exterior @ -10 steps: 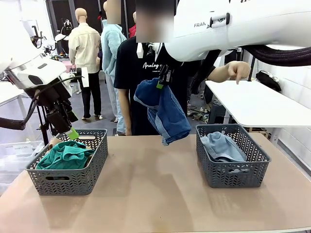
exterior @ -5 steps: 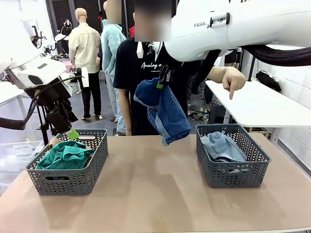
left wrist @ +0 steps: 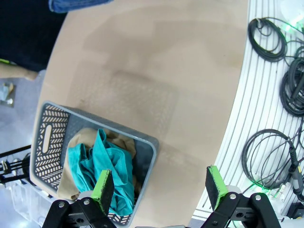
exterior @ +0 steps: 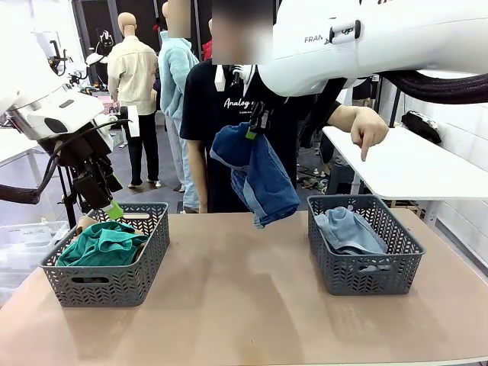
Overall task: Sort the tops and bottoms.
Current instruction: Sort the clothes according to human instructions.
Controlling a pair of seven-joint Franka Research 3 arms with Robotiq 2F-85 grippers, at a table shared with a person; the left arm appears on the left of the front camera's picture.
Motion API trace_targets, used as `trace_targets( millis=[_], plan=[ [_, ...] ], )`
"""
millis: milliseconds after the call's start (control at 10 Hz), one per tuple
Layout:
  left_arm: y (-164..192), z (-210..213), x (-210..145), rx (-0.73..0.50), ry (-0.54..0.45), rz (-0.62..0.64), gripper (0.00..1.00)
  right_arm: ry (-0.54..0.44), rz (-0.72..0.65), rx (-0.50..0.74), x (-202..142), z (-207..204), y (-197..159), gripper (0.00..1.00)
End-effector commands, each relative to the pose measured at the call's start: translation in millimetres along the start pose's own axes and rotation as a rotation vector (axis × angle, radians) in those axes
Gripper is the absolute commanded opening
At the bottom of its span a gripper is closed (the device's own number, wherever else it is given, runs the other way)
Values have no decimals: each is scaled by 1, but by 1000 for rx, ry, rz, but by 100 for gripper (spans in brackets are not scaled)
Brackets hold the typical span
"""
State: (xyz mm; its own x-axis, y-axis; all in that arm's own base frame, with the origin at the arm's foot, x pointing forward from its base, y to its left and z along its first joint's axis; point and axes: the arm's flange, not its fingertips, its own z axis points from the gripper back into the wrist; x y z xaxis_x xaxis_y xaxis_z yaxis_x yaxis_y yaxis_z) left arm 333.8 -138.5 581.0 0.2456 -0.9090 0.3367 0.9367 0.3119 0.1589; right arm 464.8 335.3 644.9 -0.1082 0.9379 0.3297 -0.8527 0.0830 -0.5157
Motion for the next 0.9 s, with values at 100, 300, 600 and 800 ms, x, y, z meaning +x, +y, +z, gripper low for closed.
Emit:
trace_targets(
  millis=[100, 300, 600, 800],
  plan=[
    [0, 1, -3, -6, 4, -6, 100, -34, -119, -142, -22, 69, -13, 0],
    [0, 1, -3, -6, 4, -6, 100, -19, -204, -231, -44, 105, -18, 0],
    [0, 1, -3, -6, 4, -6, 100, 39, -371, -307, -93, 136, -13, 0],
    [0, 1, -3, -6, 4, -6, 100, 71, -466, -272, -127, 125, -4, 0]
  ],
)
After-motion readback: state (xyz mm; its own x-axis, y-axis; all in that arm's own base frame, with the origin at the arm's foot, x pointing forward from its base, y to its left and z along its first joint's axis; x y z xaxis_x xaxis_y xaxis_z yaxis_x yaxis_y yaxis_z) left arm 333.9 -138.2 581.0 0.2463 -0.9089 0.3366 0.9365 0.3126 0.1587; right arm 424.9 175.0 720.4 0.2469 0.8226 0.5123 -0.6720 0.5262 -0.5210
